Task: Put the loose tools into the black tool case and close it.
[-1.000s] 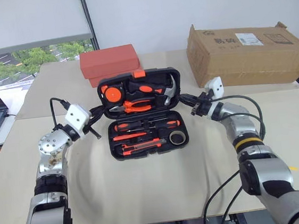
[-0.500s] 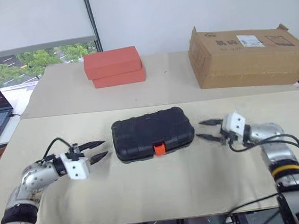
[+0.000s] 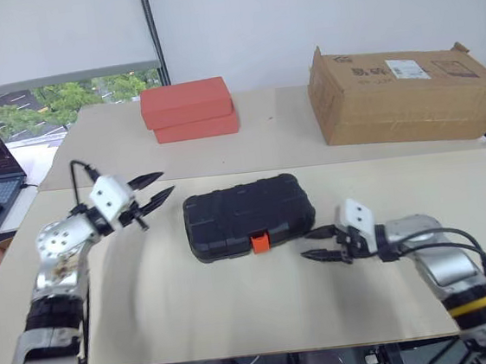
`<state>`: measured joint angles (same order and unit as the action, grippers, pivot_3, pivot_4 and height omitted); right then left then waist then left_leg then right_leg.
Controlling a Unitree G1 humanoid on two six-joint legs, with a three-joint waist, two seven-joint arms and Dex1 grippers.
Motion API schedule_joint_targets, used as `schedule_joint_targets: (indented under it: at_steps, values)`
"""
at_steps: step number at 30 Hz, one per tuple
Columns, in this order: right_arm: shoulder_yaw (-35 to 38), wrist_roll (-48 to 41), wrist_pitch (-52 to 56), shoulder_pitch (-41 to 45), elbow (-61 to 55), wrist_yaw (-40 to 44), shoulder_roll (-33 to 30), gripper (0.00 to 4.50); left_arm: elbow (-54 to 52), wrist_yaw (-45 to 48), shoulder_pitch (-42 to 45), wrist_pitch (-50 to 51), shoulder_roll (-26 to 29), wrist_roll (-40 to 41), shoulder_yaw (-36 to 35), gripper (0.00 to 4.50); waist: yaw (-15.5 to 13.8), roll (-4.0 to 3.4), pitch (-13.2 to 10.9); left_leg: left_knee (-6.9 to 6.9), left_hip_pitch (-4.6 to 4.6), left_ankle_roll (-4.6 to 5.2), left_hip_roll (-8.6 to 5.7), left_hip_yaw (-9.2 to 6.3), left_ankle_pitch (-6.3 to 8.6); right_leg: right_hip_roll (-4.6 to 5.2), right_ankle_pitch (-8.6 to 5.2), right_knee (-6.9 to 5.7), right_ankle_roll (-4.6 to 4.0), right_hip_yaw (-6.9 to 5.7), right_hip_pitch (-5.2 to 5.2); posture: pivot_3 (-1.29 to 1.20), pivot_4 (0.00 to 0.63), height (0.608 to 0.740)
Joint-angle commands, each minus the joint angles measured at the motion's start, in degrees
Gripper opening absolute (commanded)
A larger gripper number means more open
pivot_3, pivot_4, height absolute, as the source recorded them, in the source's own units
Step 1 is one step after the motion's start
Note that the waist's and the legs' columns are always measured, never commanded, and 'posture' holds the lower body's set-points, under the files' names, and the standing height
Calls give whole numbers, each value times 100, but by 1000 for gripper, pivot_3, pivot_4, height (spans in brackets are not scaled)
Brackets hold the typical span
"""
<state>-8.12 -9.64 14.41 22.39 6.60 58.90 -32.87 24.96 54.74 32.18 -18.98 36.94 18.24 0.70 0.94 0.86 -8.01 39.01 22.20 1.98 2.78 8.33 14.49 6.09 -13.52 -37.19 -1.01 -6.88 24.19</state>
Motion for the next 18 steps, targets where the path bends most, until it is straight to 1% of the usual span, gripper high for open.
schedule_joint_targets:
  at_steps: [1, 4, 7, 11, 13, 15, 18]
  values:
    - [444, -14, 107, 864, 594, -938, 446, 2398, -143, 83, 454, 271, -335, -127, 197, 1789, 19, 0, 0, -1, 2, -8, 0, 1, -5, -1, 3, -2, -5, 3, 5, 0, 150, 712]
    - [682, -51, 101, 1351, 1163, -1528, 775, 2398, -98, 109, 668, 457, -733, -207, 362, 1789, 15, 0, 0, -7, 4, -22, 3, -3, -14, -14, 17, -2, -29, 4, 8, 0, 150, 712]
    - [684, 10, 54, 1445, 1247, -1658, 833, 2398, -106, 196, 716, 598, -1022, -409, 606, 1789, -11, 0, 0, -11, 7, -24, 3, -4, -15, -17, 15, 3, -31, 3, 7, 0, 150, 712]
    - [586, -214, 621, 1099, 547, -1308, 636, 2398, -51, 238, 730, 971, -1183, -674, 853, 1789, -10, 0, 0, -13, 21, -18, 1, -4, -12, -20, 13, 8, -26, 1, 7, 0, 150, 712]
    - [451, -324, 1075, 839, -5, -1058, 458, 2398, -43, 266, 715, 1165, -1264, -735, 931, 1789, -15, -1, 0, -15, 28, -15, 1, -6, -9, -20, 12, 9, -25, 0, 11, 0, 150, 712]
    - [235, -583, 1801, 518, -846, -825, 279, 2398, 82, 225, 700, 1364, -1309, -988, 1115, 1789, -18, -1, 0, -14, 29, -11, 1, -9, -7, -19, 10, 13, -21, -2, 10, 0, 150, 712]
    - [55, -726, 2528, 344, -1566, -1058, 375, 2398, 242, 157, 682, 1386, -1377, -1221, 1194, 1789, -3, -2, 1, -13, 13, 1, 1, -11, 1, -12, 7, 26, -18, 1, 0, 0, 150, 712]
